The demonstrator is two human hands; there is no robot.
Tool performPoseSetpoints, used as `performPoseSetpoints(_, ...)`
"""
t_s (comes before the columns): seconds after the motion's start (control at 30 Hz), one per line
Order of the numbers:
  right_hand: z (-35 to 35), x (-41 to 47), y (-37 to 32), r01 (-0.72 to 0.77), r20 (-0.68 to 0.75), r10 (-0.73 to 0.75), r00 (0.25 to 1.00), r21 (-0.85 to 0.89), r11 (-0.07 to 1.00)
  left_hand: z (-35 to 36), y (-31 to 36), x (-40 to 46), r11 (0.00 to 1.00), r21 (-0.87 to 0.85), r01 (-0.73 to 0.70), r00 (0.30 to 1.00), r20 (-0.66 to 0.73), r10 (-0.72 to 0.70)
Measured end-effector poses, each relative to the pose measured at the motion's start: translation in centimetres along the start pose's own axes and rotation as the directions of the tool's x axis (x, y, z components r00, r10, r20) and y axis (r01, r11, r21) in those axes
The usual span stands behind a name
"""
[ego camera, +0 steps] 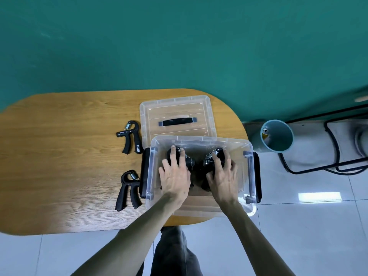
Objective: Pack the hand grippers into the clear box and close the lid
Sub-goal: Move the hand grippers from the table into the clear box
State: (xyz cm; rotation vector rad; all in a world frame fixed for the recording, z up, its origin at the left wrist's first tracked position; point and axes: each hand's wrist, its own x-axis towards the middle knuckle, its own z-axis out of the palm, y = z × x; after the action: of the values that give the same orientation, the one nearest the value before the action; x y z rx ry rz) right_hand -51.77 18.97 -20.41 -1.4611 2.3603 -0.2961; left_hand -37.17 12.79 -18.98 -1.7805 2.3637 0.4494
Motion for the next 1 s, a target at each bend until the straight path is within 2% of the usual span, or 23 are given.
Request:
performPoseSetpoints(0.17, -0.7, -0.1, -1.5, -0.063, -0.068, 0.057, 0.996, -0.093, 0.994, -0.3, -1.4, -0.1, 0.998, 0.008, -0.067, 0.997, -0.032, 0.067)
performPoseSetpoints(0.3, -2.2, -0.1, -3.2, 0.014, -0.121, -0.028, 0.992, -0.110, 0.994, -2.1, -2.6, -0.4, 0.975, 0.048, -0.216, 0.974, -0.065, 0.219)
performPoseSetpoints(0.4, -3.2, 0.4, -5.1, 0.079, -0.140, -0.095, 0.986, -0.118, 0.990, -3.7, -4.0, -0.1, 0.964, 0.032, -0.262, 0.959, -0.105, 0.264)
performPoseSetpoints(0.53, -3.9, 1.9, -8.6, 0.147, -0.174, -0.173, 0.969, -0.152, 0.977, -5.6, -6.8, 0.2, 0.974, -0.010, -0.226, 0.960, -0.173, 0.221)
performPoseSetpoints(0.63, -3.8, 2.7, -12.3, 0.250, -0.157, -0.275, 0.948, -0.163, 0.954, -6.0, -10.2, -0.3, 0.985, -0.001, -0.174, 0.973, -0.153, 0.171)
performPoseSetpoints(0.83, -1.2, 3.2, -20.2, 0.374, -0.027, -0.384, 0.923, -0.179, 0.910, -4.5, -17.5, -2.5, 0.999, -0.024, -0.046, 0.999, -0.021, 0.046)
performPoseSetpoints(1.0, 1.2, 4.8, -23.8, 0.455, 0.124, -0.438, 0.891, -0.266, 0.850, -2.1, -21.8, -3.2, 0.994, -0.106, 0.002, 1.000, -0.016, -0.004)
